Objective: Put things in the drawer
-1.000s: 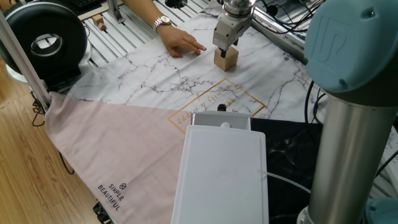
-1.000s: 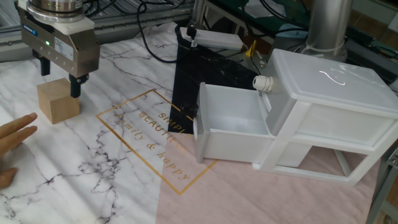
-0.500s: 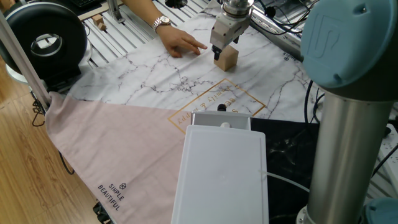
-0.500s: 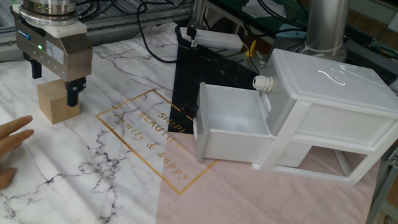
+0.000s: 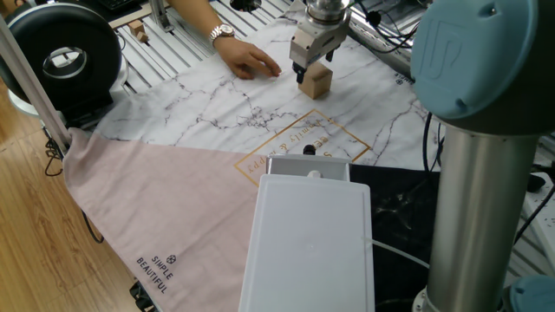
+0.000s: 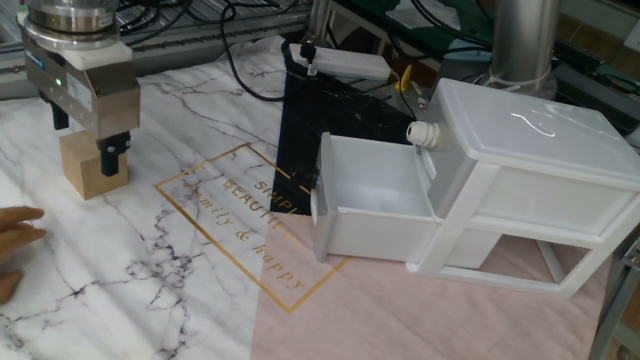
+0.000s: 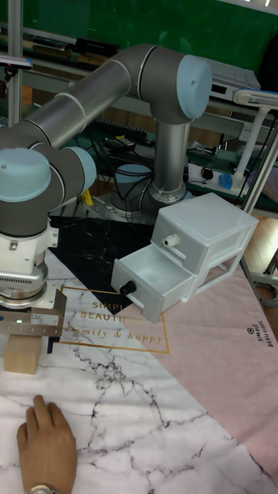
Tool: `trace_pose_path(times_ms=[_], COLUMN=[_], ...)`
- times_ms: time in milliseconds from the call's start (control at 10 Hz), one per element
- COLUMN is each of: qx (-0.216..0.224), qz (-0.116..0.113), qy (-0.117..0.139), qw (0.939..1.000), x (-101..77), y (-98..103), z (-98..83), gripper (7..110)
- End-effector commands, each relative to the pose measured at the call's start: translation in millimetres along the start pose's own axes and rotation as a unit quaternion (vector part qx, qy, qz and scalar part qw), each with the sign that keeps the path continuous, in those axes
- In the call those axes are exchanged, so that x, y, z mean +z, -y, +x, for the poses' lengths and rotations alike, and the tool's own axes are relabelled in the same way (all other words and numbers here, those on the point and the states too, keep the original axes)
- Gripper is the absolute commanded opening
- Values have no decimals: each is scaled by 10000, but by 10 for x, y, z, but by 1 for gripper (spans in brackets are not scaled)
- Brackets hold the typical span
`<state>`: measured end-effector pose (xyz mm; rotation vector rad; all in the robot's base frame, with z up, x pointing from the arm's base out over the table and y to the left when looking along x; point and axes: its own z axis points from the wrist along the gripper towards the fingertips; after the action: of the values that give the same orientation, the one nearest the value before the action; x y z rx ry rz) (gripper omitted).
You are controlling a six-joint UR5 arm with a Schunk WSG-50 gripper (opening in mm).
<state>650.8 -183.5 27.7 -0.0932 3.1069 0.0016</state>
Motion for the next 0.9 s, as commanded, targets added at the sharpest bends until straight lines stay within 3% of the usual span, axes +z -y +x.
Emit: trace_pose_path(times_ms=[0,400,500,600,700,800], qx=[274,403,450,559,626,679], qz=[-78,122,121,274,381,442], qy=[41,107,92,48,13,-15], qw=[9996,9991,9989,9980,9973,9967], x=[94,175,193,204,191,161], y=[-42,7,-23,18,55,72], z=[-14,-21,1,42,71,95], gripper=[88,88,44,44,22,22])
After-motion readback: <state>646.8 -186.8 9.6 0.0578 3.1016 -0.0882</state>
